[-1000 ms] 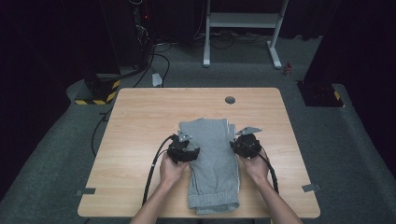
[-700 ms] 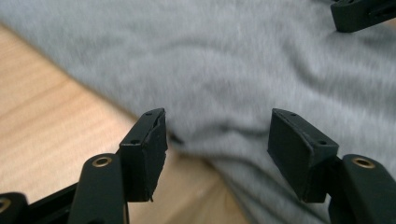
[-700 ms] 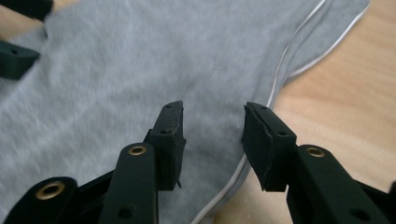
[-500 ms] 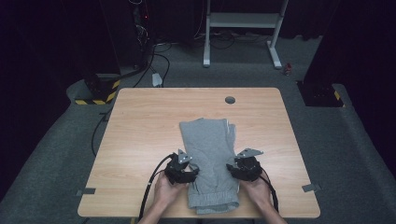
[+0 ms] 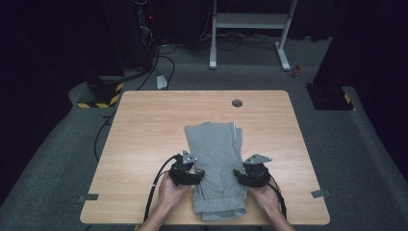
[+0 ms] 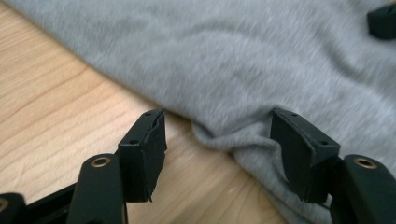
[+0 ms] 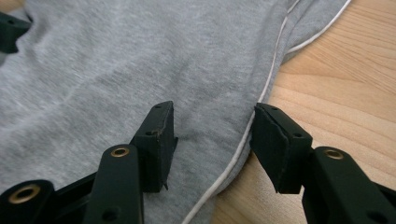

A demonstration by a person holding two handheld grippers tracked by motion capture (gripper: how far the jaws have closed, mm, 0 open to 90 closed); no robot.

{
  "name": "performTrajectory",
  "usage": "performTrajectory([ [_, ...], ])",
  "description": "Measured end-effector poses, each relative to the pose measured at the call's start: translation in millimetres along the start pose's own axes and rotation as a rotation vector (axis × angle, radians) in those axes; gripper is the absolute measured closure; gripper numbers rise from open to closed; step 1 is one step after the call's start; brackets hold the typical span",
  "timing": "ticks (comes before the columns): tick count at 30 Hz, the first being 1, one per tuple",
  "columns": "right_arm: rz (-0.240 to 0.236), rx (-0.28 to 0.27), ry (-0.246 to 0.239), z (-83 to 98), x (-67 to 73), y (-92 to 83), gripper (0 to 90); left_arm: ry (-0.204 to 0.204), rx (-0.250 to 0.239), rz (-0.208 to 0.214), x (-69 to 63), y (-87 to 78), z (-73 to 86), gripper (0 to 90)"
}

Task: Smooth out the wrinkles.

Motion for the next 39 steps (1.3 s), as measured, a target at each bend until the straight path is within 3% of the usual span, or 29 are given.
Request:
performTrajectory([
  [4, -0.002, -0.038, 0.032, -8.2, -10.9, -4.5, 47.1, -0.034, -0.005, -0.023, 12.7, 8.6, -11.3, 36.3],
  [7, 0.001, -0.038, 0.072, -14.3, -23.4, -2.9, 45.0, -0.075, -0.016, -0.014, 23.1, 14.1, -20.7, 40.0],
  [9, 0.001, -0.044, 0.095, -19.1, -29.3, -1.5, 43.8, -0.083, -0.023, -0.035, 28.9, 16.6, -26.0, 40.2],
  [12, 0.008, -0.042, 0.112, -24.8, -36.3, 1.5, 42.4, -0.112, 0.032, -0.064, 36.9, 24.7, -30.1, 33.5],
  [16, 0.026, -0.024, 0.147, -31.7, -43.9, 4.7, 38.4, -0.176, 0.0, -0.089, 50.0, 31.1, -32.8, 34.2],
  [18, 0.039, -0.022, 0.16, -34.4, -47.1, 6.2, 36.1, -0.188, 0.034, -0.083, 54.8, 36.4, -32.0, 32.1],
  [20, 0.042, -0.014, 0.173, -36.5, -50.9, 9.2, 35.0, -0.173, 0.045, -0.094, 59.1, 39.7, -33.1, 30.9],
  [28, 0.051, -0.014, 0.212, -43.8, -59.4, 20.2, 33.5, -0.227, 0.028, -0.086, 68.1, 44.7, -37.2, 29.5],
  [31, 0.05, -0.004, 0.222, -47.8, -60.3, 25.0, 34.0, -0.209, 0.05, -0.102, 72.9, 46.4, -39.7, 27.4],
  [39, 0.033, 0.011, 0.236, -54.3, -63.4, 37.0, 32.8, -0.24, 0.037, -0.102, 77.1, 50.9, -43.6, 25.6],
])
Point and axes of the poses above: each handheld gripper's, and its own axes: y roughly forward along the jaws, z roughly out of its underside, x roughly to its left, the point moved 5 cm from there along y, roughly forward along the jaws, and after that the axes turned 9 degrees about -z, right-handed, at the moved point
